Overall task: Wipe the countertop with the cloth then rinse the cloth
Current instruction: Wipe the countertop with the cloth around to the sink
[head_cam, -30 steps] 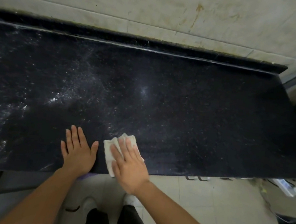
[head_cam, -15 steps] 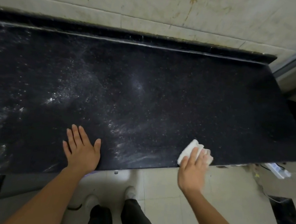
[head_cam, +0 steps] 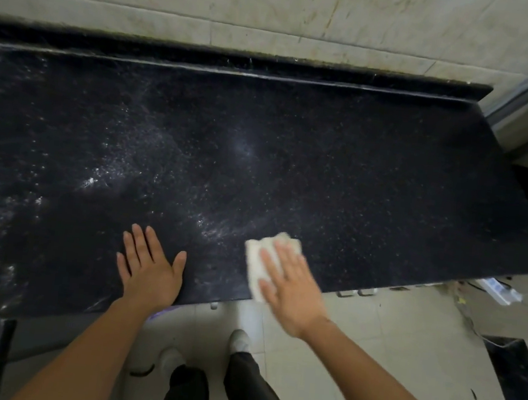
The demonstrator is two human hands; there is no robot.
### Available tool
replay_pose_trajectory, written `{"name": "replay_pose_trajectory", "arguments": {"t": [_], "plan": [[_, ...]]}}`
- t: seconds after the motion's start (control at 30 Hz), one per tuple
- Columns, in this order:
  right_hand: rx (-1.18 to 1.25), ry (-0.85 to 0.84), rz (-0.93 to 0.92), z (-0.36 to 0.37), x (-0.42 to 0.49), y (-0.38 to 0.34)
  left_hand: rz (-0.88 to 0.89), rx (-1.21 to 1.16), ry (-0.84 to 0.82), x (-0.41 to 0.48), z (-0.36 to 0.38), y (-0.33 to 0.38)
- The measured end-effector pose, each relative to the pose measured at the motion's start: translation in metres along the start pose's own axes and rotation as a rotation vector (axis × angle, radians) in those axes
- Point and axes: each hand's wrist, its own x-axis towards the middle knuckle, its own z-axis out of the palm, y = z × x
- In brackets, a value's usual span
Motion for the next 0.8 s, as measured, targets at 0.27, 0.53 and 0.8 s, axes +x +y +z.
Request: {"name": "replay_pose_trajectory", "arguments": {"t": [0.27,0.53,0.8], "plan": [[0.088,0.047,0.653,-0.024,0.053,0.066,0.001,-0.017,-0.001,-0.002,-0.002,0.001],[0.045,0.058,0.011,-0.005,0.082,-0.067,0.060,-0.180,0.074,-0.007,-0.002,-0.003],[-0.082,0.040,-0.280,-0.009,0.066,-0.013,0.064,-0.058,0.208,-0.008,-0.027,-0.059]]}}
